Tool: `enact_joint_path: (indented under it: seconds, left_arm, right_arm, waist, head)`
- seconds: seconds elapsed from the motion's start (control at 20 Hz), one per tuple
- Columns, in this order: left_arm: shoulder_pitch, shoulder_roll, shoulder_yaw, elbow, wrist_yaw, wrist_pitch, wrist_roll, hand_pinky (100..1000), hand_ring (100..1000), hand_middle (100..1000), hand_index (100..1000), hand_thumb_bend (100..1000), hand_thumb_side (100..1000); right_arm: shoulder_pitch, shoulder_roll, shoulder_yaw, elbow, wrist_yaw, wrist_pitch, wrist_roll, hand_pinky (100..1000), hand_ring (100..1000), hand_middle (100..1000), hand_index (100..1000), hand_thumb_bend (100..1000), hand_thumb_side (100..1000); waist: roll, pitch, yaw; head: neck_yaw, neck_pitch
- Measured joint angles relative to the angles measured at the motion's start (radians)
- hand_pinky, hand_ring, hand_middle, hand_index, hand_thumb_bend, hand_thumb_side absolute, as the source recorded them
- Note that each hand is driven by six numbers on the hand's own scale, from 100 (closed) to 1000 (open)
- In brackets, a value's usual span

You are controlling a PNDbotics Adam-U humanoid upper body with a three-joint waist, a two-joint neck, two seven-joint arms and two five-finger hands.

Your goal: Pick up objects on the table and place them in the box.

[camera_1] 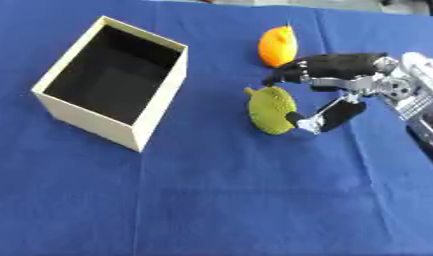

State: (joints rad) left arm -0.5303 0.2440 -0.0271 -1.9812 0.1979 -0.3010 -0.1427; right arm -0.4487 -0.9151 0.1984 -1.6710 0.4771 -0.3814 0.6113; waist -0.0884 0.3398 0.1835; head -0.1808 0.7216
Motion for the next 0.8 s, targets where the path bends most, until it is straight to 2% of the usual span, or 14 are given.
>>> enact_joint_path:
  seconds: [0.3, 0.8]
  left_arm:
    - [-0.008, -0.001, 0.000, 0.000, 0.002, 0.002, -0.001, 796, 780, 694, 819, 100, 591]
    - [-0.019, -0.001, 0.000, 0.000, 0.002, 0.001, -0.001, 795, 779, 693, 817, 100, 590]
  right_arm:
    - [-0.027, 0.026, 0.000, 0.074, 0.044, -0.014, -0.017, 1000, 1000, 880, 997, 100, 369]
    - [-0.036, 0.043, 0.005, 0.118, 0.122, -0.050, -0.062, 1000, 1000, 879, 996, 100, 371]
  waist:
    - [0.001, 0.006, 0.003]
    - [0.008, 0.023, 0.004]
  head:
    - [-0.002, 0.000]
    - [-0.006, 0.000]
